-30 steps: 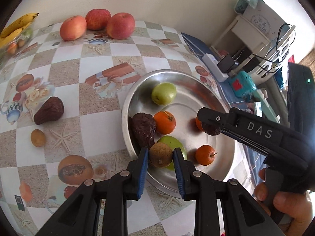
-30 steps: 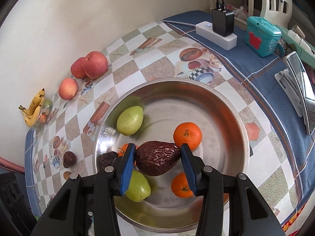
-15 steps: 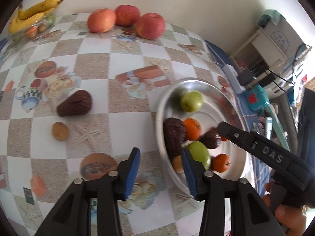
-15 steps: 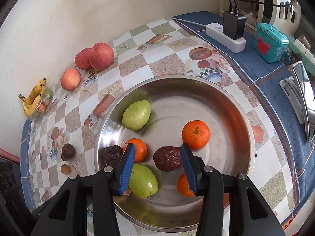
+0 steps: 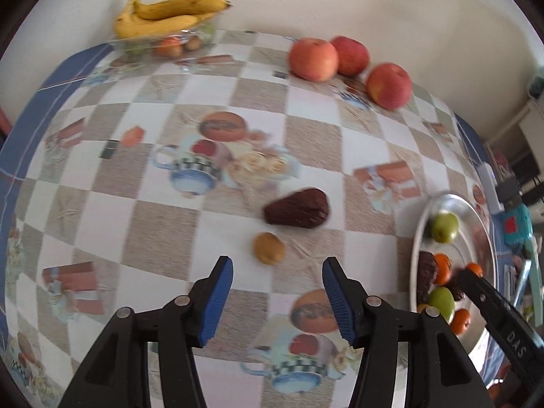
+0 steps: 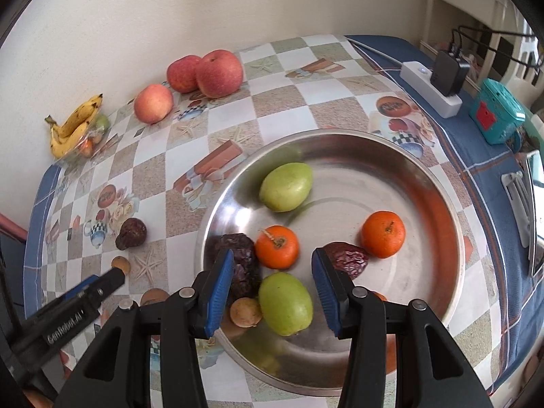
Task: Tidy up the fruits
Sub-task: 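Move both grippers back to the last date and brown fruit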
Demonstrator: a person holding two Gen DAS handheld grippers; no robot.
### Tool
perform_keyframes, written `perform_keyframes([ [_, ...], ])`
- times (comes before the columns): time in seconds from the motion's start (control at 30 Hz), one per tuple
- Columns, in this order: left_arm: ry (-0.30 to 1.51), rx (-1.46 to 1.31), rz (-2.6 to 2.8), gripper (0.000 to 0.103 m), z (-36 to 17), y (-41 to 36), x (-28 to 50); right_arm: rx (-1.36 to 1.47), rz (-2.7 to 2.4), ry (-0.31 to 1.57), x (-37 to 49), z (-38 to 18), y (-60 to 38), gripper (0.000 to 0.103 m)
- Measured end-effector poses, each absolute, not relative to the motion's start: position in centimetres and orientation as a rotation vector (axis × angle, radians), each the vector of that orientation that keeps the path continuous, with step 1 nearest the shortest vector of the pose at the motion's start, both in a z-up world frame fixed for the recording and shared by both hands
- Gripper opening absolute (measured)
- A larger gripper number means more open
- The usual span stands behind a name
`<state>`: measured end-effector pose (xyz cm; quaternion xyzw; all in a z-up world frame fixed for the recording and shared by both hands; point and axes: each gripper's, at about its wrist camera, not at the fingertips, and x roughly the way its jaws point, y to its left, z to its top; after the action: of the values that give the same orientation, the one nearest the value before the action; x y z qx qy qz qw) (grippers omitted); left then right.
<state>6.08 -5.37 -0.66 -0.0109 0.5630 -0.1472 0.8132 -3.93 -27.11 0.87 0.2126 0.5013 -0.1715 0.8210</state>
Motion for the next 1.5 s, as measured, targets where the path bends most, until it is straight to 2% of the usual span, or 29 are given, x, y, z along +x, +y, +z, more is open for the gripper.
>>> perform_keyframes([
  [0.27,1.127,-0.047,-0.194,0.069,1.1,-1.7,7.4,0.383,-0.311,1.071,-3.0,1.2,-24.6,0.049],
  [0.33,1.115,-0.041,-0.168,0.075,1.4,-1.1,7.6,0.366,-0.297,1.072,-2.8,1.3,-24.0,0.054],
  [0.4,1.109,-0.031,-0.144,0.081,1.5,-0.6,7.8,0.346,-0.285,1.072,-2.5,1.3,-23.4,0.066],
  [0.53,1.107,-0.032,-0.117,0.102,1.3,0.1,8.1,0.318,-0.271,1.077,-2.1,1.1,-22.5,0.07],
  [0.57,1.107,-0.031,-0.112,0.103,1.3,0.2,8.1,0.314,-0.271,1.079,-2.1,1.0,-22.4,0.077],
  [0.6,1.104,-0.027,-0.106,0.103,1.2,0.2,8.1,0.311,-0.27,1.077,-2.0,1.0,-22.3,0.089],
  [0.67,1.102,-0.01,-0.094,0.103,1.2,0.2,8.1,0.315,-0.263,1.056,-2.0,1.0,-22.2,0.094],
  [1.13,1.124,-0.053,-0.079,0.103,0.0,0.6,9.4,0.328,-0.103,0.971,0.3,1.4,-19.1,0.094],
  [1.5,1.186,-0.115,-0.003,0.103,-2.2,2.9,12.1,0.278,-0.07,1.01,4.2,-0.2,-16.6,0.094],
])
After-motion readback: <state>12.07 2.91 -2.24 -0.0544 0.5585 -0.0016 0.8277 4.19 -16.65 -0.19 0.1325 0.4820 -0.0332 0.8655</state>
